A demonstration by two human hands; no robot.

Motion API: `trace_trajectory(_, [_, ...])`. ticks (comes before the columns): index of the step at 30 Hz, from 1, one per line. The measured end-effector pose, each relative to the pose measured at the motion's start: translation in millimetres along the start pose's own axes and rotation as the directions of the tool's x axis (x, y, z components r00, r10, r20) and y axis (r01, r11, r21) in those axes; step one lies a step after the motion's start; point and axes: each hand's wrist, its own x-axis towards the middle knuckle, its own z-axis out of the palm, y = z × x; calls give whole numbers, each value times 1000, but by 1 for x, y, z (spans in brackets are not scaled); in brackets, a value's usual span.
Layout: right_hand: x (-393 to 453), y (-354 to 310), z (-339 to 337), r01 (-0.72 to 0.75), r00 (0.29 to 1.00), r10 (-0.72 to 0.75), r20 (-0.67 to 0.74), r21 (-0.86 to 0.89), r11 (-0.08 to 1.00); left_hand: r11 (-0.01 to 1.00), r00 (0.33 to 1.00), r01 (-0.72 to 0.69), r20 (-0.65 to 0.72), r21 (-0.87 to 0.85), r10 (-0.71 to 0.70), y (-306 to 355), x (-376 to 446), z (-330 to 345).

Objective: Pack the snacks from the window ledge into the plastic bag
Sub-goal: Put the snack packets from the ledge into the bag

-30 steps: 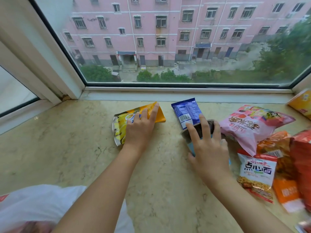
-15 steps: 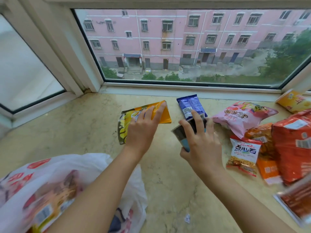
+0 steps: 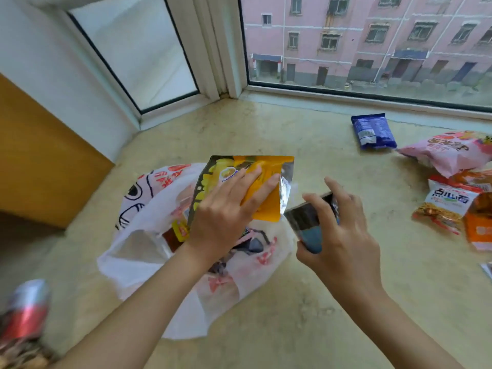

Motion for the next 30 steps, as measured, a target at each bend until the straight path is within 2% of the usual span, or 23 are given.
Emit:
trace_trajectory(6, [-30, -28, 21, 30, 996, -34, 78, 40, 999, 983, 974, -51, 227, 175, 11, -19, -109, -14])
trace_trajectory(10, [-39, -47, 30, 53, 991, -58, 118, 48, 997, 968, 945, -94, 326, 232, 14, -17, -135, -13])
trace_trajectory(13, [-41, -60, 36, 78, 987, -87, 134, 66, 995, 966, 927, -26, 368, 258, -73, -13, -135, -2])
trace_trajectory(16, [-34, -67, 43, 70, 989, -79, 124, 71, 995, 954, 881, 109, 418, 279, -223, -16, -132, 14])
trace_trajectory(19, [-25, -73, 49, 54, 991, -61, 119, 67, 996, 939, 819, 230, 470, 257, -329, -22, -127, 27])
trace_trajectory(22, [-17, -79, 53, 54, 992, -61, 109, 66, 996, 888, 704, 407, 545, 215, -455, -35, -121, 34])
trace_trajectory(23, [-15, -82, 55, 61, 992, -68, 105, 70, 996, 870, 659, 421, 572, 258, -488, -41, -120, 35])
trace_trajectory(26, [-10, -94, 60, 96, 990, -106, 92, 104, 990, 874, 549, 344, 681, 343, -484, -62, -124, 36])
trace_trajectory(30, [-10, -113, 71, 133, 987, -148, 69, 178, 975, 851, 435, 440, 761, 286, -481, -82, -129, 20])
